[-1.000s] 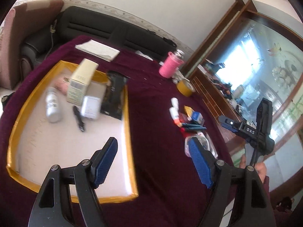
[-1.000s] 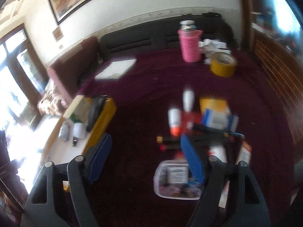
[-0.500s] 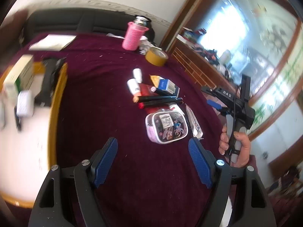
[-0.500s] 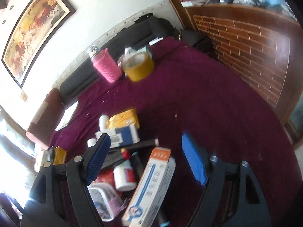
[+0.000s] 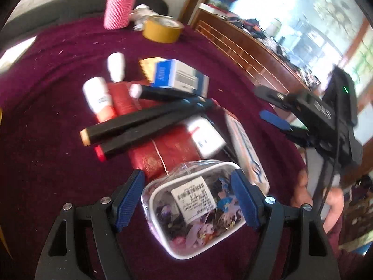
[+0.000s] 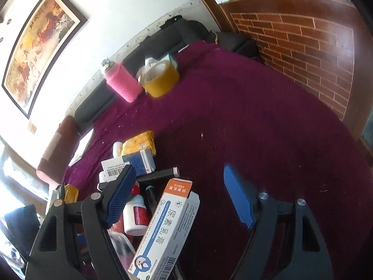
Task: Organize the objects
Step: 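Grasp the clear cartoon-printed pouch with the left tool, then lift the cartoon pouch off the table with the left tool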
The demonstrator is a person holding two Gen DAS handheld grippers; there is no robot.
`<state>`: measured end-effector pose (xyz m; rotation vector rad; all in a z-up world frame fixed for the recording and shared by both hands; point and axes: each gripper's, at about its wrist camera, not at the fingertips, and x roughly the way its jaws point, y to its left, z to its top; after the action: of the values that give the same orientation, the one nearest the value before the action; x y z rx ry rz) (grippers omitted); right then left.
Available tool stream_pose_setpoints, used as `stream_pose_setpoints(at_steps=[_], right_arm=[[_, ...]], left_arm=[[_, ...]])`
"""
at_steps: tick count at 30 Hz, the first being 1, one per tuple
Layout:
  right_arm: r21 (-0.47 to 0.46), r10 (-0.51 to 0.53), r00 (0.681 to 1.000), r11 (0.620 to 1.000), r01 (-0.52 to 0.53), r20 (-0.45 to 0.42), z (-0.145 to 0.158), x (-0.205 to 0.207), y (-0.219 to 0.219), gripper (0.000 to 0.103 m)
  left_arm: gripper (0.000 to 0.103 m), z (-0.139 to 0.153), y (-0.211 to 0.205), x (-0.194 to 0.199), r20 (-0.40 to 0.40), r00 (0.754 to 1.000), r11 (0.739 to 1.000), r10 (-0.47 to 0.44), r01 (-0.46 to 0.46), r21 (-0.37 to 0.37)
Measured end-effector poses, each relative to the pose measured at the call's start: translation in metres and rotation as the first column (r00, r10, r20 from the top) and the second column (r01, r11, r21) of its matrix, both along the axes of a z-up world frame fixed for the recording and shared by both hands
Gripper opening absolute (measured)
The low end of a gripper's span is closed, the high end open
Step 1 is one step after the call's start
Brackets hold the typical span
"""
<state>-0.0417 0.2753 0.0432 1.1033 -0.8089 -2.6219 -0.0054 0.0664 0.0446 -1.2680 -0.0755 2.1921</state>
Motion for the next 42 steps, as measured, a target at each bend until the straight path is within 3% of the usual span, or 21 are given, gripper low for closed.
stream_pose_setpoints(at_steps=[1, 4, 7, 9, 13, 17, 21, 25, 27, 28, 30, 31, 35, 37, 42], right_arm=[[-0.013, 0.003, 1.000, 1.000, -0.003, 0.011, -0.002, 0.000, 0.000, 0.077], [-0.027, 0.014, 1.000, 1.000, -0.013, 0.026, -0.005, 0.000, 0.001, 0.077], [-0.031, 0.019, 0.999, 0.999, -0.018, 0.040, -0.007, 0.001, -0.001, 0.077], [-0.030, 0.018, 0.999, 0.999, -0.016, 0.051, -0.010, 0.001, -0.001, 0.077], [-0.024, -0.002, 0.998, 1.000, 0.004, 0.069, -0.013, 0.002, 0.001, 0.077], [-0.016, -0.042, 0.998, 0.999, 0.042, 0.054, -0.011, 0.005, 0.007, 0.077], [-0.021, -0.048, 0.997, 0.999, 0.050, 0.066, -0.012, 0.004, 0.009, 0.077], [-0.018, -0.046, 0.997, 0.999, 0.047, 0.062, -0.011, 0.003, 0.009, 0.077], [-0.016, -0.045, 0.997, 0.999, 0.046, 0.060, -0.010, 0.004, 0.010, 0.077], [-0.018, -0.046, 0.997, 0.999, 0.047, 0.061, -0.011, 0.004, 0.010, 0.077], [-0.019, -0.050, 0.997, 0.999, 0.051, 0.065, -0.011, 0.004, 0.011, 0.077], [-0.020, -0.053, 0.996, 0.998, 0.054, 0.065, -0.011, 0.004, 0.011, 0.077], [-0.010, -0.058, 0.996, 0.998, 0.059, 0.065, -0.011, 0.003, 0.012, 0.077], [-0.004, -0.060, 0.996, 0.998, 0.060, 0.066, -0.011, 0.003, 0.012, 0.077], [0.018, -0.069, 0.995, 0.998, 0.068, 0.072, -0.013, 0.002, 0.012, 0.077]], left_arm=[[0.062, 0.004, 0.004, 0.011, -0.011, 0.999, 0.999, -0.038, 0.038, 0.001], [0.061, 0.014, 0.008, 0.041, -0.020, 0.993, 0.994, -0.112, 0.112, 0.013], [0.061, 0.024, 0.013, 0.066, -0.106, 0.981, 0.984, -0.162, 0.152, -0.093], [0.062, 0.026, 0.021, 0.073, -0.144, 0.969, 0.969, -0.199, 0.172, -0.178], [0.069, 0.025, 0.046, 0.071, -0.164, 0.939, 0.932, -0.302, 0.254, -0.259], [0.069, 0.007, 0.075, 0.068, -0.159, 0.907, 0.881, -0.391, 0.318, -0.350], [0.077, -0.005, 0.093, 0.071, -0.197, 0.886, 0.851, -0.419, 0.309, -0.424], [0.078, -0.011, 0.107, 0.083, -0.256, 0.885, 0.865, -0.390, 0.256, -0.432], [0.081, -0.021, 0.115, 0.095, -0.324, 0.860, 0.848, -0.394, 0.205, -0.488], [0.080, -0.021, 0.114, 0.101, -0.355, 0.849, 0.854, -0.391, 0.191, -0.483], [0.072, -0.020, 0.109, 0.102, -0.346, 0.865, 0.868, -0.364, 0.181, -0.463], [0.056, -0.017, 0.105, 0.102, -0.349, 0.871, 0.875, -0.346, 0.165, -0.455], [0.033, 0.003, 0.083, 0.111, -0.332, 0.895, 0.910, -0.299, 0.162, -0.383], [0.029, 0.012, 0.068, 0.122, -0.349, 0.896, 0.920, -0.274, 0.138, -0.367], [0.022, 0.042, 0.013, 0.148, -0.371, 0.915, 0.969, -0.157, 0.071, -0.236]])
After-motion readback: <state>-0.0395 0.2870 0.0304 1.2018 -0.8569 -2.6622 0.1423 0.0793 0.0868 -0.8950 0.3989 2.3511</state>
